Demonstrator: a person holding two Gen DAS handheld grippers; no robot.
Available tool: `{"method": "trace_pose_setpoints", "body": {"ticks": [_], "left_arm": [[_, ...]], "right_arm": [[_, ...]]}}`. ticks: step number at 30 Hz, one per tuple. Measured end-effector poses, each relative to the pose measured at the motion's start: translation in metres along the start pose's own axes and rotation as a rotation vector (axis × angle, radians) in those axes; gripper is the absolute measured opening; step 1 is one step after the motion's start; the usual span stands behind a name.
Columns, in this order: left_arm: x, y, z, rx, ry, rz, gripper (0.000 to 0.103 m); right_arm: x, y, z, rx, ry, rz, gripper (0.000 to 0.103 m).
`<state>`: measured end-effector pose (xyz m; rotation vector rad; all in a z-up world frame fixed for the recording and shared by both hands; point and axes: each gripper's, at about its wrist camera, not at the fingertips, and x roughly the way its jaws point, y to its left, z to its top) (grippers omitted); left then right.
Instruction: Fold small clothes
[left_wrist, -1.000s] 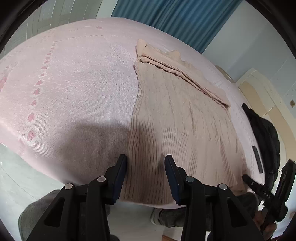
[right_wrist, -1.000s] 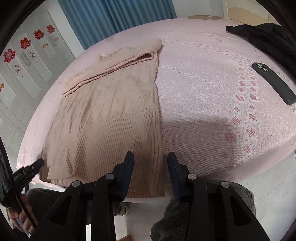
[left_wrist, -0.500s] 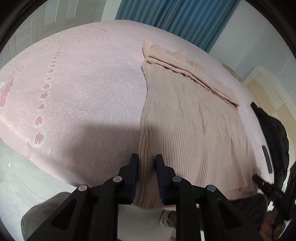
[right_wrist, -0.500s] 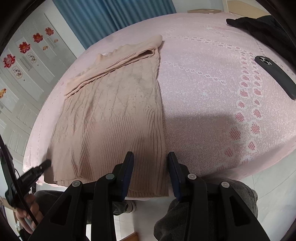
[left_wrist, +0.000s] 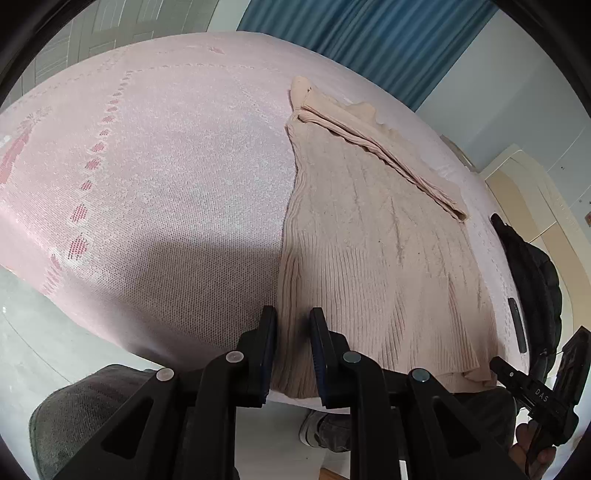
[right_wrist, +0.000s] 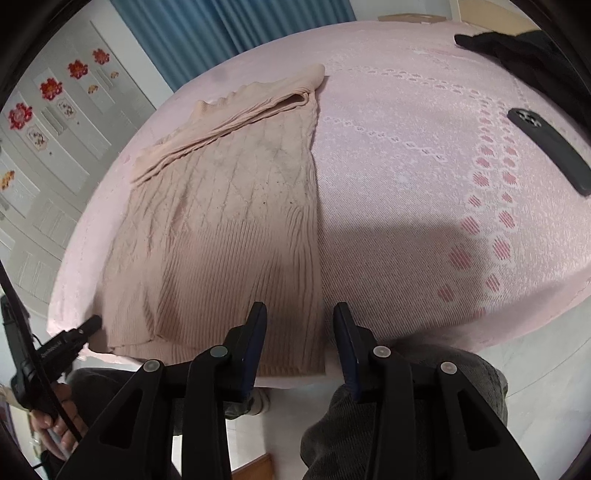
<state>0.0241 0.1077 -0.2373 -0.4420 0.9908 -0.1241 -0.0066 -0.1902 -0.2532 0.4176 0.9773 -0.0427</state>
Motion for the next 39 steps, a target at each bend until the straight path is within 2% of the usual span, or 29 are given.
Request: {"method": "trace_pose_setpoints", "body": {"ticks": [5,9,12,14,15,16,18,19,22,24,29,36,39], "left_arm": [[0.001,0.002,0.001,-0.013,0.007,-0.019,0.018],[0.001,0.004,0.001,-0.02,0.015,-0.049,0.022],[-0.002,0.005,-0.002,-0.031,0.018,-0.06,0.022],[-0.003,0.007,-0.003,-0.047,0.016,-0.07,0.022],[-0.003,0.007,-0.003,-0.052,0.016,-0.074,0.02],[-0.004,0.007,-0.003,-0.053,0.017,-0.078,0.019],[-0.002,0.008,-0.004,-0.059,0.028,-0.11,0.007],[-0.002,0.01,-0.004,-0.07,0.029,-0.13,0.007],[-0.015,0.019,-0.002,-0.114,-0.042,-0.157,0.007],[-0.014,0.024,-0.002,-0.145,-0.037,-0.175,0.007],[0.002,0.033,-0.007,-0.214,0.07,-0.221,0.007],[0.002,0.026,-0.013,-0.178,0.091,-0.227,0.009],[0.005,0.025,-0.011,-0.184,0.092,-0.239,0.009]], "right_arm": [[0.002,0.005,-0.001,-0.019,0.008,-0.033,0.037],[0.007,0.019,0.0,-0.079,0.012,-0.05,0.051],[0.011,0.027,0.001,-0.112,0.012,-0.084,0.052],[0.013,0.033,0.0,-0.146,0.003,-0.123,0.039],[0.014,0.035,-0.001,-0.157,-0.001,-0.13,0.022],[0.014,0.034,-0.002,-0.159,-0.001,-0.117,0.011],[0.012,0.033,-0.001,-0.158,-0.002,-0.07,0.008],[0.009,0.031,-0.001,-0.149,-0.012,-0.054,0.008],[-0.007,0.018,0.001,-0.088,-0.077,0.048,0.008],[-0.008,0.009,0.003,-0.048,-0.075,0.069,0.008],[0.006,0.0,0.005,0.011,0.006,0.072,0.008],[0.008,-0.007,0.002,0.045,0.042,0.122,0.013],[0.008,-0.005,0.001,0.023,0.049,0.129,0.02]]}}
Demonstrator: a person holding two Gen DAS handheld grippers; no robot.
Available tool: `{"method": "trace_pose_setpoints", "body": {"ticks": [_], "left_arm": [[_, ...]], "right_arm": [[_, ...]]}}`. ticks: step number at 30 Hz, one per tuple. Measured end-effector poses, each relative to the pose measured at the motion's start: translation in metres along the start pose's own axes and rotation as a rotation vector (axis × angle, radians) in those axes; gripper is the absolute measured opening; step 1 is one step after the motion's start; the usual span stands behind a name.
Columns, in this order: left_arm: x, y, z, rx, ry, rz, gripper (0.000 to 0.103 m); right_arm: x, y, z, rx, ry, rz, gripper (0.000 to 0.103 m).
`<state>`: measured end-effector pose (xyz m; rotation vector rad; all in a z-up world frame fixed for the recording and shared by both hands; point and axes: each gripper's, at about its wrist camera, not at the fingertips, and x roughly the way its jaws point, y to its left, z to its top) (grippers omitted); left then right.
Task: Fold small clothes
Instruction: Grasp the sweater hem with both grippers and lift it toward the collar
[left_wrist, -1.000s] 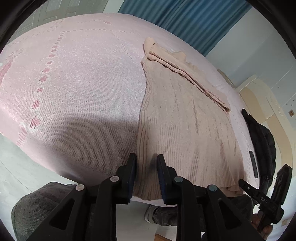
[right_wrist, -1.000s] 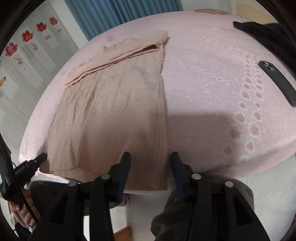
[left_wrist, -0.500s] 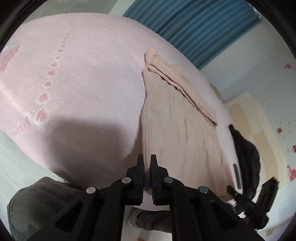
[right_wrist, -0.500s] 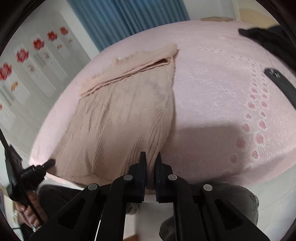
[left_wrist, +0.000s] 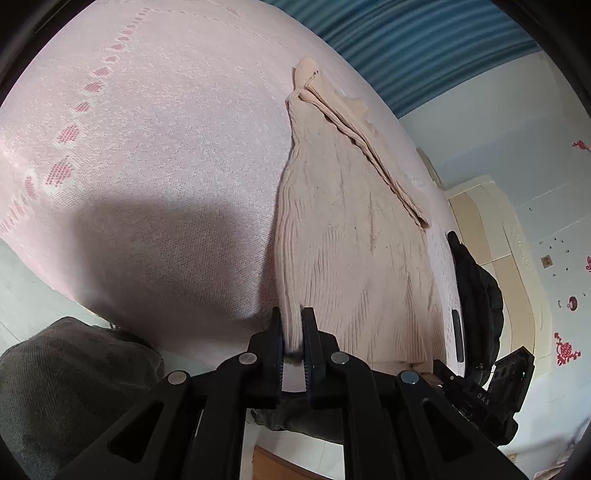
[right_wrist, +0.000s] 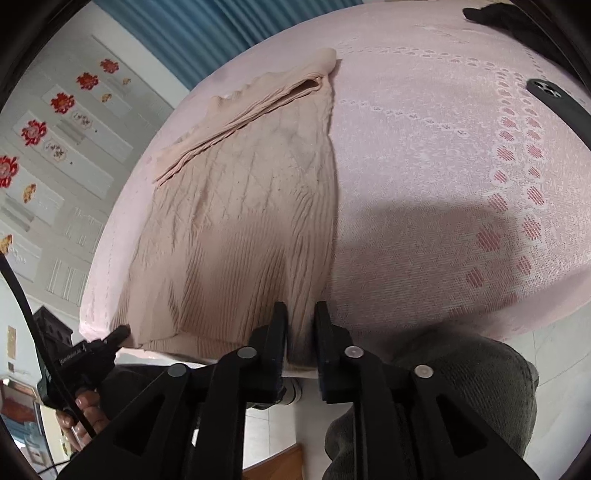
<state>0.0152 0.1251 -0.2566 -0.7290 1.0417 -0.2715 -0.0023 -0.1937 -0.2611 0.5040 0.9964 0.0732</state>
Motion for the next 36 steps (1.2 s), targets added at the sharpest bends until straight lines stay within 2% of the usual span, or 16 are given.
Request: {"method": "trace_pose_setpoints", "body": {"ticks": [3,5,6,7,9,10,13,16,21,23,27,29,31,33,36], "left_arm": [[0.003,-0.001,0.004,-0.006,-0.002,-0.009,0.009],[0.004,-0.003,0.006,-0.004,-0.012,-0.001,0.009],[0.005,-0.004,0.007,0.002,-0.018,0.006,0.009],[0.005,-0.006,0.007,0.01,-0.025,0.014,0.008],[-0.001,-0.011,0.007,0.032,-0.058,0.021,0.007],[-0.004,-0.012,0.008,0.042,-0.072,0.011,0.007],[-0.013,-0.01,0.012,0.017,-0.088,-0.075,0.006],[-0.021,-0.008,0.018,-0.002,-0.115,-0.067,0.006],[-0.038,-0.021,0.037,-0.004,-0.152,-0.106,0.006],[-0.044,-0.033,0.05,0.013,-0.179,-0.106,0.006],[-0.048,-0.056,0.085,0.028,-0.232,-0.102,0.006],[-0.045,-0.064,0.103,0.029,-0.253,-0.1,0.006],[-0.04,-0.073,0.12,0.035,-0.27,-0.088,0.006],[-0.033,-0.082,0.134,0.045,-0.272,-0.082,0.006],[-0.022,-0.091,0.148,0.056,-0.279,-0.074,0.006]], "right_arm": [[0.001,0.009,-0.002,-0.044,0.003,-0.001,0.033],[0.005,0.013,-0.002,-0.063,0.001,-0.014,0.035],[0.005,0.015,-0.001,-0.068,-0.001,-0.018,0.026],[0.007,0.015,-0.001,-0.068,0.003,-0.005,0.009],[0.008,0.014,-0.001,-0.055,0.008,0.012,0.008],[0.003,0.013,-0.001,-0.053,-0.025,0.027,0.008],[-0.013,0.014,-0.001,-0.061,-0.105,0.092,0.008],[-0.02,0.004,0.003,-0.001,-0.118,0.167,0.008],[-0.033,-0.006,0.017,0.082,-0.149,0.237,0.008],[-0.045,-0.008,0.03,0.135,-0.194,0.319,0.008],[-0.056,-0.001,0.065,0.195,-0.295,0.381,0.005],[-0.055,0.001,0.084,0.223,-0.317,0.408,0.005],[-0.048,0.006,0.106,0.233,-0.323,0.385,0.005],[-0.036,0.012,0.123,0.21,-0.29,0.339,0.005],[-0.028,0.008,0.139,0.204,-0.297,0.303,0.005]]}}
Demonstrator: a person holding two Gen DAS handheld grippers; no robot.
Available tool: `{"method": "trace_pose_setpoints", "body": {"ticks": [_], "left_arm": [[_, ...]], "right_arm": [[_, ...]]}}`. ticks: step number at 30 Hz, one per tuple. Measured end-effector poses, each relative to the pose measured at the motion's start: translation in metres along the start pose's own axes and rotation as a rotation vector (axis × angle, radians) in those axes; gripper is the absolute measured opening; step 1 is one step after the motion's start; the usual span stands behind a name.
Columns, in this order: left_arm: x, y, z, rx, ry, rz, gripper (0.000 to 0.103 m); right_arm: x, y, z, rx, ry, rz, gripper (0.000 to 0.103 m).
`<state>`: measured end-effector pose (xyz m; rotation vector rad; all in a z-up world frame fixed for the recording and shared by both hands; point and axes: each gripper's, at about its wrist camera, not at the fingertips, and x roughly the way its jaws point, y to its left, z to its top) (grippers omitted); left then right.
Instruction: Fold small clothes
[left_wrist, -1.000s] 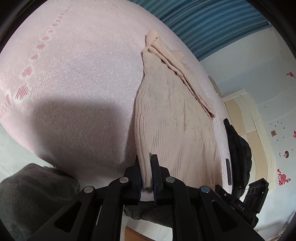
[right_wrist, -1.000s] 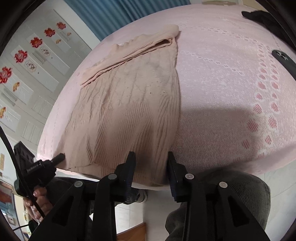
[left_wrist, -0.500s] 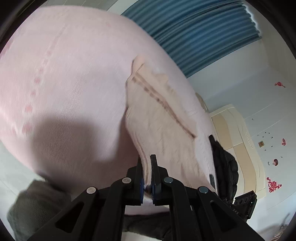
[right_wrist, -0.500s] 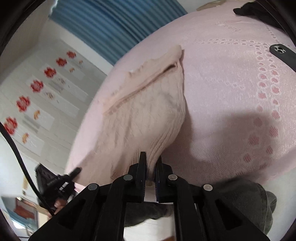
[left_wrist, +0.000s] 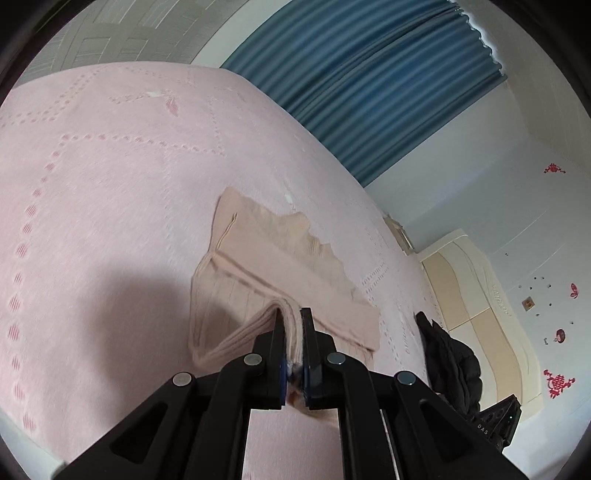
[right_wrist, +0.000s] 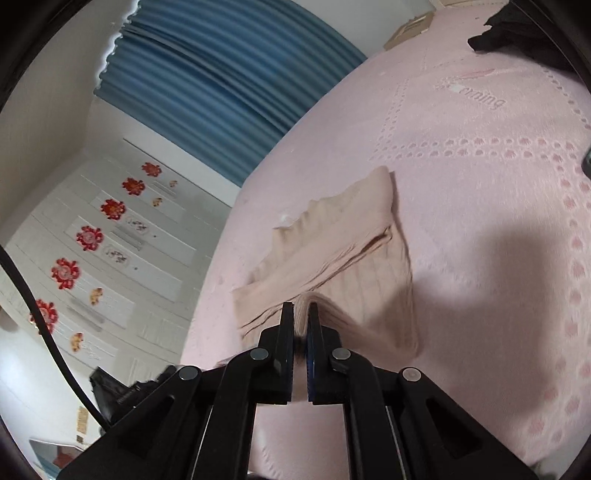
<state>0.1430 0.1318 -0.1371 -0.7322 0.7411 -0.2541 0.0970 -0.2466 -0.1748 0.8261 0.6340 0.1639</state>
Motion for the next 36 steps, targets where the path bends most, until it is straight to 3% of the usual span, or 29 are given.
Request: {"method": "trace_pose_setpoints", "body": {"ticks": [6,16,19,24,26,28,29,33,36], "left_arm": [[0.038,-0.009,0.027,-0.007,-0.015,0.024,0.006],[0.13,-0.018,0.086,-0.006,-0.064,0.089,0.006],[0.16,-0.019,0.106,-0.003,-0.057,0.101,0.006],[0.206,-0.013,0.122,0.009,0.01,0.125,0.007],[0.217,-0.011,0.121,0.029,0.03,0.12,0.013],[0.218,-0.009,0.119,0.047,0.02,0.148,0.037],[0.216,-0.009,0.118,0.053,0.026,0.156,0.042],[0.204,-0.005,0.108,0.028,0.018,0.147,0.051],[0.192,-0.004,0.089,0.058,0.032,0.177,0.051]], "right_arm": [[0.023,-0.01,0.034,0.06,-0.009,-0.003,0.005],[0.117,0.0,0.104,0.111,-0.06,-0.011,0.005],[0.15,-0.001,0.126,0.114,-0.064,-0.034,0.005],[0.199,-0.013,0.147,0.111,-0.068,-0.15,0.005],[0.217,-0.02,0.149,0.093,-0.053,-0.182,0.01],[0.226,-0.026,0.145,0.067,-0.023,-0.205,0.03],[0.226,-0.029,0.14,0.058,-0.022,-0.201,0.033],[0.225,-0.031,0.124,-0.005,0.024,-0.212,0.034],[0.208,-0.027,0.104,-0.036,0.038,-0.193,0.034]]}}
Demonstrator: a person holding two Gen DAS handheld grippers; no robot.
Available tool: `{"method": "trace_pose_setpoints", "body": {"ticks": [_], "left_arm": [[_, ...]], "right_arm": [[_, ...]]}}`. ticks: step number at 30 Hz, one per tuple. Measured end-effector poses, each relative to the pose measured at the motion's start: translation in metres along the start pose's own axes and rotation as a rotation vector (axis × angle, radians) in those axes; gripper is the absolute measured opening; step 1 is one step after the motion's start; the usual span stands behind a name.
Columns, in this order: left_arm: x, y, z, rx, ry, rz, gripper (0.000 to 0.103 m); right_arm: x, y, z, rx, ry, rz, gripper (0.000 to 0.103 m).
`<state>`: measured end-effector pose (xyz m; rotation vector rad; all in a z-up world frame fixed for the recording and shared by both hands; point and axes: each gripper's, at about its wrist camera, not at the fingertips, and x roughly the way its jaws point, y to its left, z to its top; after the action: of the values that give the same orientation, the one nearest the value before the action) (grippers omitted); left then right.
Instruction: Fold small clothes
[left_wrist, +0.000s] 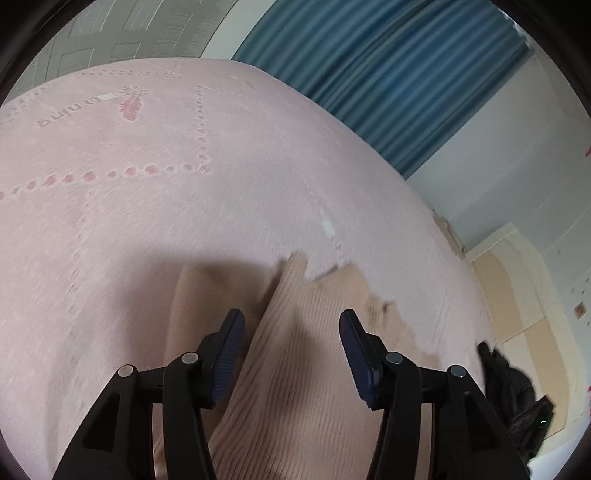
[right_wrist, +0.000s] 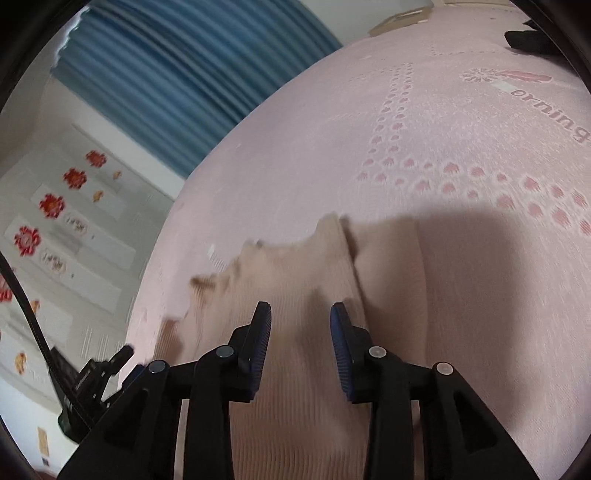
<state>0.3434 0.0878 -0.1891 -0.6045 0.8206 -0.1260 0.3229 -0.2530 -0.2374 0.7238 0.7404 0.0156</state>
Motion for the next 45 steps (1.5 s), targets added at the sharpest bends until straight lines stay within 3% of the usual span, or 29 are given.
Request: {"method": "trace_pose_setpoints", "body": {"ticks": [6,10,12,15,19,27,29,31,34,37,45], "left_arm": [[-0.049,0.011,-0.058,0.066,-0.008,0.007,0.056],[-0.078,0.027,-0.097,0.072,0.02,0.038,0.059],[-0.082,0.038,-0.115,0.031,0.072,0.014,0.059],[-0.072,0.055,-0.116,-0.072,0.127,-0.065,0.059],[-0.058,0.072,-0.107,-0.194,0.133,-0.119,0.059],[-0.04,0.073,-0.094,-0.217,0.1,-0.105,0.055],[-0.037,0.075,-0.091,-0.224,0.096,-0.085,0.044],[-0.036,0.078,-0.09,-0.231,0.095,-0.061,0.019],[-0.039,0.082,-0.09,-0.249,0.095,-0.092,0.011],[-0.052,0.079,-0.092,-0.217,0.053,-0.082,0.01],[-0.095,0.076,-0.12,-0.134,0.048,-0.056,0.009]], "right_arm": [[-0.051,0.013,-0.06,-0.147,-0.016,-0.01,0.045],[-0.073,0.012,-0.103,-0.201,0.043,-0.061,0.047],[-0.076,0.004,-0.117,-0.177,0.086,-0.085,0.047],[-0.072,-0.007,-0.12,-0.121,0.116,-0.096,0.047],[-0.06,-0.027,-0.114,-0.014,0.144,-0.073,0.048],[-0.048,-0.044,-0.092,0.173,0.081,0.021,0.051],[-0.045,-0.045,-0.089,0.175,0.063,-0.002,0.042],[-0.041,-0.045,-0.088,0.159,0.06,-0.043,0.01],[-0.039,-0.049,-0.087,0.174,0.063,-0.012,0.009],[-0.048,-0.05,-0.086,0.163,0.042,0.02,0.009],[-0.084,-0.052,-0.102,0.137,0.055,0.055,0.008]]}}
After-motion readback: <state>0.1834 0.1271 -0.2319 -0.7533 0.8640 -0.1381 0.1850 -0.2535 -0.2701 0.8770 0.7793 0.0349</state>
